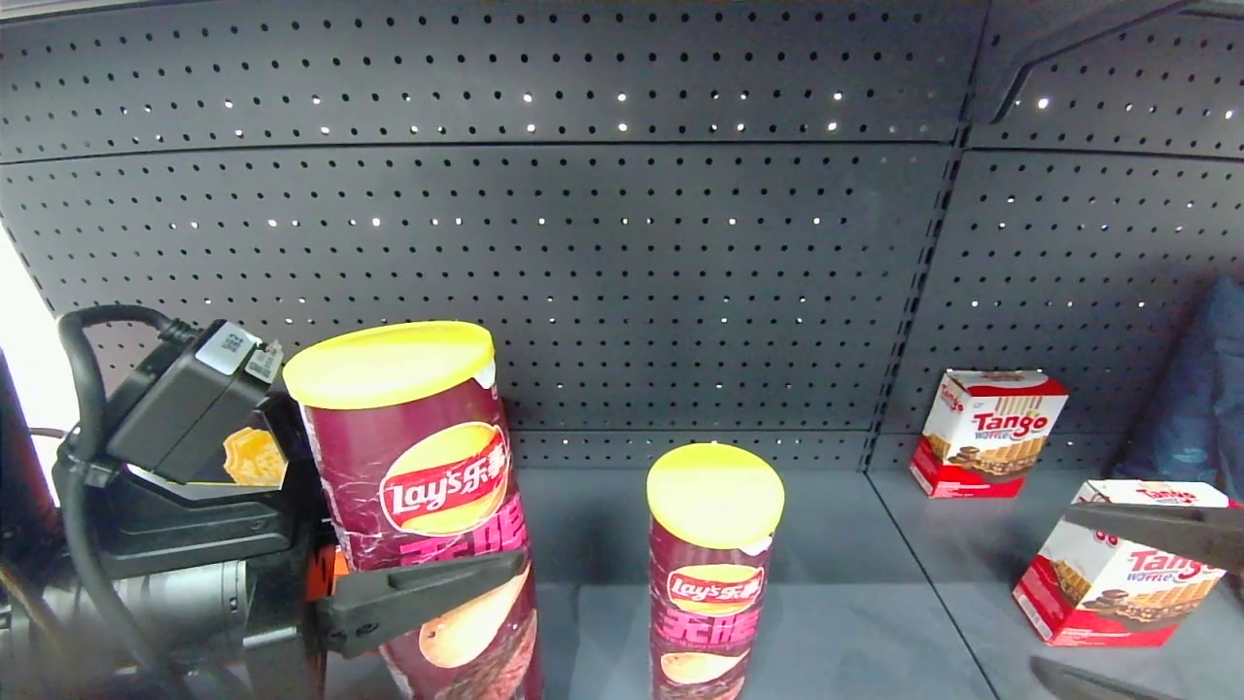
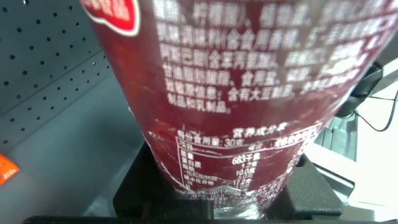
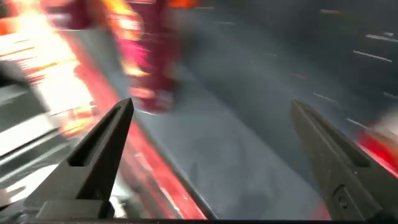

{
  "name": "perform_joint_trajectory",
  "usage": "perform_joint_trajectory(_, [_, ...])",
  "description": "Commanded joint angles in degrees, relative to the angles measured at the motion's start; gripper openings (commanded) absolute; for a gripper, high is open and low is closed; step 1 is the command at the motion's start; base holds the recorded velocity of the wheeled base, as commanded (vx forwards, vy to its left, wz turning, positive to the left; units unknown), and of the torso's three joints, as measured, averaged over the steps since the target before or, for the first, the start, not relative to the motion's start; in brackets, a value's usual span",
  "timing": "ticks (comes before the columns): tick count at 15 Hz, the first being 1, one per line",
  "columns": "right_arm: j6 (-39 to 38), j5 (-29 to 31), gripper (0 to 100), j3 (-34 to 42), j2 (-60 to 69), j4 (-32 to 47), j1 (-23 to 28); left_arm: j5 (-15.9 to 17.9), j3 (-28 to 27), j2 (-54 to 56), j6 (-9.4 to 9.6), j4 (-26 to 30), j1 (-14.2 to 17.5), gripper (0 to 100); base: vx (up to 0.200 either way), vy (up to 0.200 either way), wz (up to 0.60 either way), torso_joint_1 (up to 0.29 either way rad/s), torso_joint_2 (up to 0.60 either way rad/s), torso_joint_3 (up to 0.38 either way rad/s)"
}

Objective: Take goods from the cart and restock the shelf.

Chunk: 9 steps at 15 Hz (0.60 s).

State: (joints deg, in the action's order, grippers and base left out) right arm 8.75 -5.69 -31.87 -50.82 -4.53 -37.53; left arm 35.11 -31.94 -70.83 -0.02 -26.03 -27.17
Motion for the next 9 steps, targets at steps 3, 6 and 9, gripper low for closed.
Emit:
perform_joint_trajectory(3, [-2.4, 14.0, 100, 3.6, 19.2, 5.0, 2.6, 0.1, -0.2, 0.0, 2.13, 0.0, -0.1, 0, 0.0, 0.0, 0.0, 0.0, 0.0, 0.0])
perform_joint_trajectory(6, [-3.0, 17.3, 100, 5.0, 23.8, 5.2, 7.6, 0.3, -2.3, -0.1, 1.96, 0.3, 0.1, 0, 0.0, 0.0, 0.0, 0.0, 0.0, 0.0])
perform_joint_trajectory(9, [-2.9, 17.3, 100, 8.0, 32.8, 10.1, 17.5, 1.5, -6.9, -3.4, 2.05, 0.6, 1.9, 0, 0.0, 0.0, 0.0, 0.0, 0.0, 0.0])
